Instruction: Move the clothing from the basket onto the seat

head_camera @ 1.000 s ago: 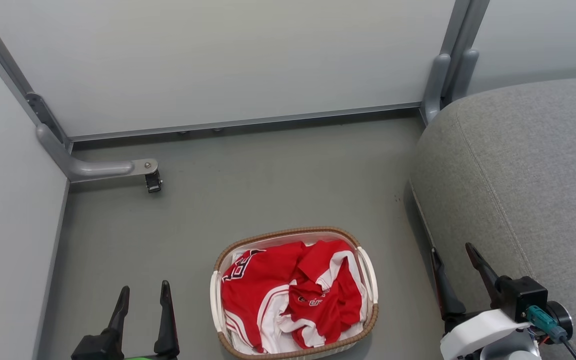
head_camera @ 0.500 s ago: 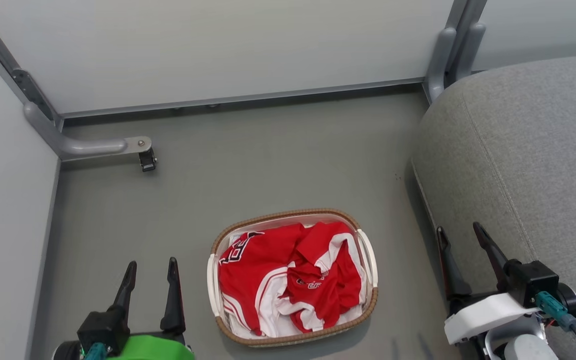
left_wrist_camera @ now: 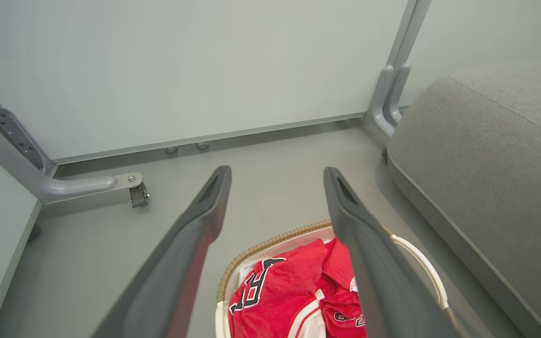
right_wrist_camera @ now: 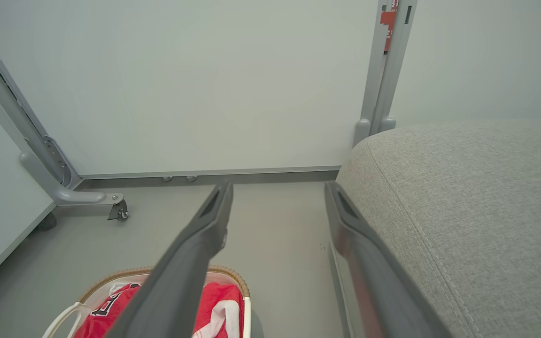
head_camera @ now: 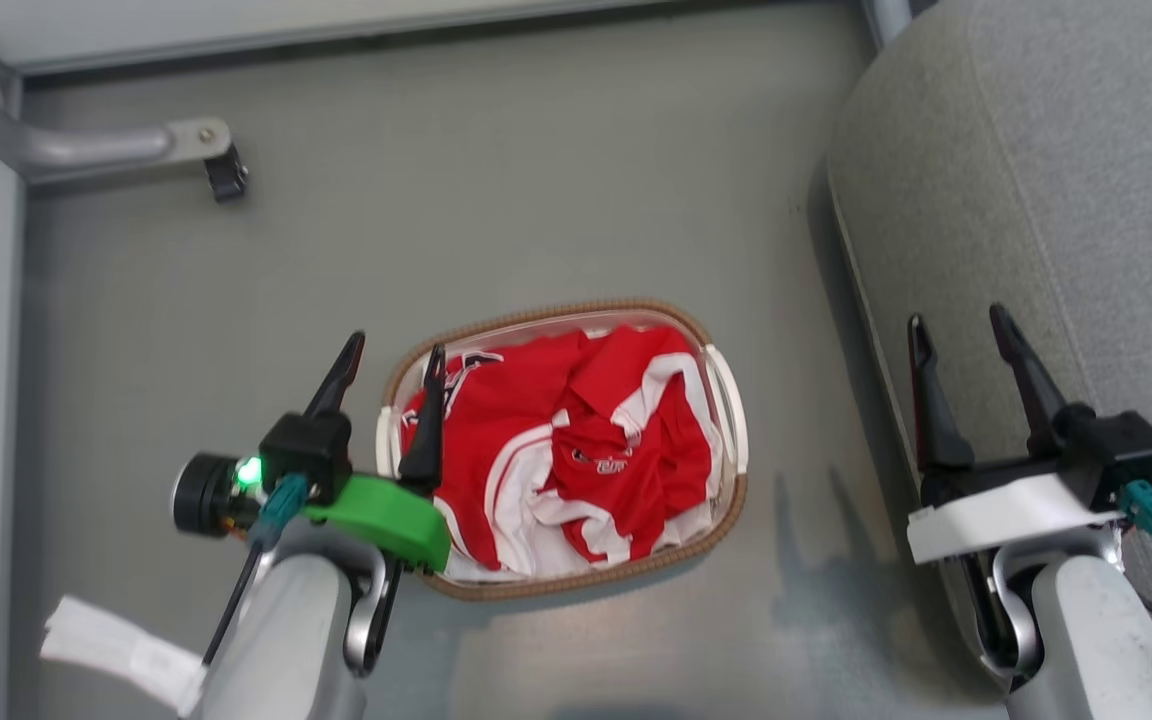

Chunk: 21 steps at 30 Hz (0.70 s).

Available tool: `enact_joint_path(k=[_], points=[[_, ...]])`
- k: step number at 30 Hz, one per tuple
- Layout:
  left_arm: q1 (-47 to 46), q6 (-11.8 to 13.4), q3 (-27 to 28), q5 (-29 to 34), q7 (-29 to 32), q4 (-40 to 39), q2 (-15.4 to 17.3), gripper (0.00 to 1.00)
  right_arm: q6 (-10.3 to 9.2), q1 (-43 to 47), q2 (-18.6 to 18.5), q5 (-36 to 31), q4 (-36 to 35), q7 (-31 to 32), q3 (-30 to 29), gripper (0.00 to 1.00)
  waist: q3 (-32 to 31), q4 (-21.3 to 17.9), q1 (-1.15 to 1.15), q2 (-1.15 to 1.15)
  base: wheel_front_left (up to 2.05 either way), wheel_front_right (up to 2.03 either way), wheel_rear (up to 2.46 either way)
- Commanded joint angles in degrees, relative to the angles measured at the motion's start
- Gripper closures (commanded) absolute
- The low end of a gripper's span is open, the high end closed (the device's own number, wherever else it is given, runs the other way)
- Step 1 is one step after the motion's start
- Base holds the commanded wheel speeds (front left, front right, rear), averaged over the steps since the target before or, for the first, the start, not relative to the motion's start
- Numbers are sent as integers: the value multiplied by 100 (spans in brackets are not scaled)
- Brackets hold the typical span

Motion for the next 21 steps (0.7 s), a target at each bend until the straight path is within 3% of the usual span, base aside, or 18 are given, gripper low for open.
enact_joint_path(k=[1, 11, 21], points=[[-335, -28, -77, 115, 2, 212, 37, 0, 0, -168, -27, 4, -66, -12, -7, 0, 900, -258, 0, 0, 0, 0, 0], [-2019, -79, -587, 599, 14, 2304, 89, 0, 0, -804, -24, 104, -424, -12, 26, 0, 2141, -519, 0, 0, 0, 0, 0], [-3258, 42, -852, 884, 186, 3870, 152, 0, 0, -1184, -23, 353, -614, -12, 123, 0, 2816, -681, 0, 0, 0, 0, 0]])
